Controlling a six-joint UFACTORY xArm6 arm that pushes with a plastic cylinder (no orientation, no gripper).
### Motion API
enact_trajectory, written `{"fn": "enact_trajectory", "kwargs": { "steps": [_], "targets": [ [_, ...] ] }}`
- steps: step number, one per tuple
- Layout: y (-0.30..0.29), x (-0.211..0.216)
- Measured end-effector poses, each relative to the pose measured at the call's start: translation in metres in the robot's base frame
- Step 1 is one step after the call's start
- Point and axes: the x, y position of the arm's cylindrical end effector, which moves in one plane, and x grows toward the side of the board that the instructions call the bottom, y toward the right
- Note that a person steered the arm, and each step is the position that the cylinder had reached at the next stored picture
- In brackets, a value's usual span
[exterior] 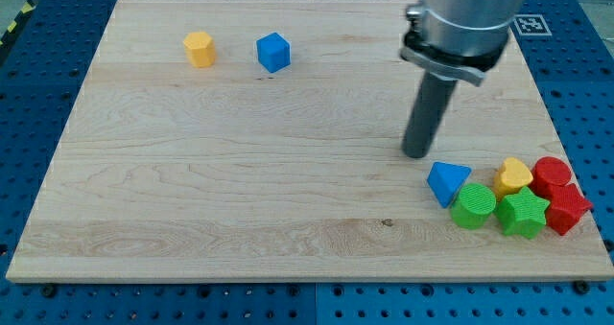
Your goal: Place the blue triangl to the top left of the green circle
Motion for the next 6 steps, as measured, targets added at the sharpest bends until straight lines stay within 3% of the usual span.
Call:
{"fn": "enact_trajectory", "kwargs": {
  "steps": [1, 2, 4, 6],
  "targets": [
    [-0.038, 0.027],
    [-0.037, 0.053],
    [0.014, 0.035],
    [0.021, 0.034]
  ]
}}
